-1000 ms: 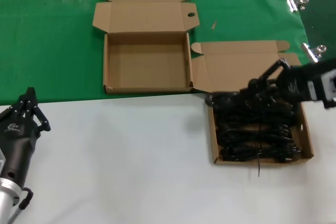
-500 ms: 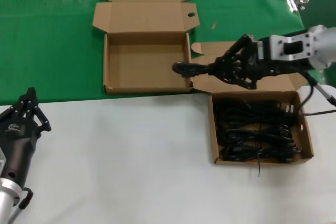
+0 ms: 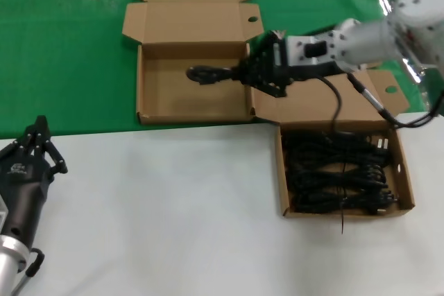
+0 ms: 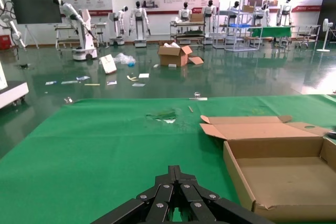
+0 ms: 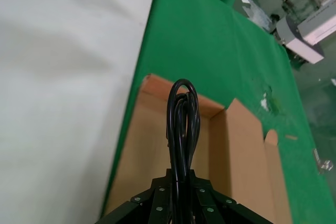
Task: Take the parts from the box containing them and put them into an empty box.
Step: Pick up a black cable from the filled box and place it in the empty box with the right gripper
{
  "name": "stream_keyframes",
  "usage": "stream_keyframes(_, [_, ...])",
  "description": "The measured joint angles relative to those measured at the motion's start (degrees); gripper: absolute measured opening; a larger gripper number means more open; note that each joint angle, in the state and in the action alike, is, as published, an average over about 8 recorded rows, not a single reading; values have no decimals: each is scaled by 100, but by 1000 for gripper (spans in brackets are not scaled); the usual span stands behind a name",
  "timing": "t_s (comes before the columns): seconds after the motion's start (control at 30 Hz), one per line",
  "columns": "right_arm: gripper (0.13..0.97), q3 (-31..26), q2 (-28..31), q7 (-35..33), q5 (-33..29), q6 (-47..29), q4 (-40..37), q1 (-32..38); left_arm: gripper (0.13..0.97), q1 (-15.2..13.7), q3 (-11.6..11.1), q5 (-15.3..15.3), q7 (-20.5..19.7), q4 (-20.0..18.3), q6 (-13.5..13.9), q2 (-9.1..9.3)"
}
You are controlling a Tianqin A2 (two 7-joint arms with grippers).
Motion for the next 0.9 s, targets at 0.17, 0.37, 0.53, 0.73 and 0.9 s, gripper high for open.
stream_keyframes(0.17, [184, 110, -625, -765, 63, 510, -1244, 464, 140, 0, 0, 0, 0, 0, 0, 0])
stream_keyframes(0.37, [184, 266, -1132, -1310, 144, 1134, -2088, 688, 140, 0, 0, 0, 0, 0, 0, 0])
stream_keyframes(0.53, [184, 318, -1371, -1494, 201, 1604, -2306, 638, 140, 0, 0, 0, 0, 0, 0, 0])
stream_keyframes(0.73, [184, -19, -1506, -1550, 564, 2082, -2257, 438, 140, 0, 0, 0, 0, 0, 0, 0])
stream_keyframes(0.9, [184, -737, -1540, -1540, 1268, 2380, -2116, 270, 140, 0, 0, 0, 0, 0, 0, 0])
